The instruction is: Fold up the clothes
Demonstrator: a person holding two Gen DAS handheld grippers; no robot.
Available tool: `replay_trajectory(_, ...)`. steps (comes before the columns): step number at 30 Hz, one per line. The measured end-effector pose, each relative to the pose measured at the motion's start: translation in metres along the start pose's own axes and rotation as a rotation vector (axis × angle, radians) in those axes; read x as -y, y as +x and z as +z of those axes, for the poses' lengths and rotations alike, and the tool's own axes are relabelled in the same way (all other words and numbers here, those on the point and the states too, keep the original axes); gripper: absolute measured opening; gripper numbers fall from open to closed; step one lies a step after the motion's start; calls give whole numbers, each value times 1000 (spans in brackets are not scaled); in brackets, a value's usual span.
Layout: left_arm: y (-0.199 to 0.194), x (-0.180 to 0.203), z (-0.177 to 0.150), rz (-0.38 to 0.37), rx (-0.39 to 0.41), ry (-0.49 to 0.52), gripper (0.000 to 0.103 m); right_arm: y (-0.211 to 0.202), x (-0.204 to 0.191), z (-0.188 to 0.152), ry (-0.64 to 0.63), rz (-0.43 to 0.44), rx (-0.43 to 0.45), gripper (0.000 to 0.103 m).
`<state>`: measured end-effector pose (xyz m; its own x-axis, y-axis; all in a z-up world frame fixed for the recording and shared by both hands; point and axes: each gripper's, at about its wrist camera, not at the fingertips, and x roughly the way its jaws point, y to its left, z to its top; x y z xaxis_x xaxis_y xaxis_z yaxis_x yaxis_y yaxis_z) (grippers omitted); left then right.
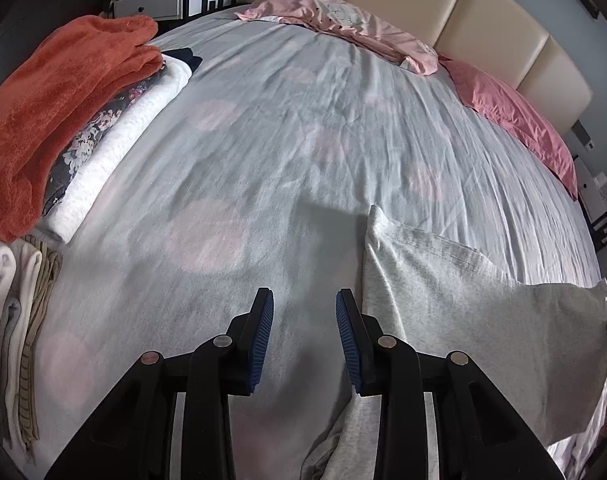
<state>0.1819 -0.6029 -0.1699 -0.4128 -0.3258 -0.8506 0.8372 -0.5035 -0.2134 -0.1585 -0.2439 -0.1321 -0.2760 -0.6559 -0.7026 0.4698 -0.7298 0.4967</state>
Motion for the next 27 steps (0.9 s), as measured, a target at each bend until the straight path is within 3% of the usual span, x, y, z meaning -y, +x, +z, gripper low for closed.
replay_trajectory(8, -15, -20, 9, -98, 40, -48, 35, 7, -118, -13, -118, -10, -6, 6)
replay_trajectory(15, -21, -61, 16, -163, 53, -177, 35, 52, -208, -52, -242, -34, -51, 6)
replay_trajectory(22, -9, -98, 16, -221, 10, -319, 35, 120, -258, -99, -292, -40, -148, 6)
replay_trajectory(27, 1, -95, 18, -242, -20, -317, 35, 164, -272, -126, -305, -51, -218, 6)
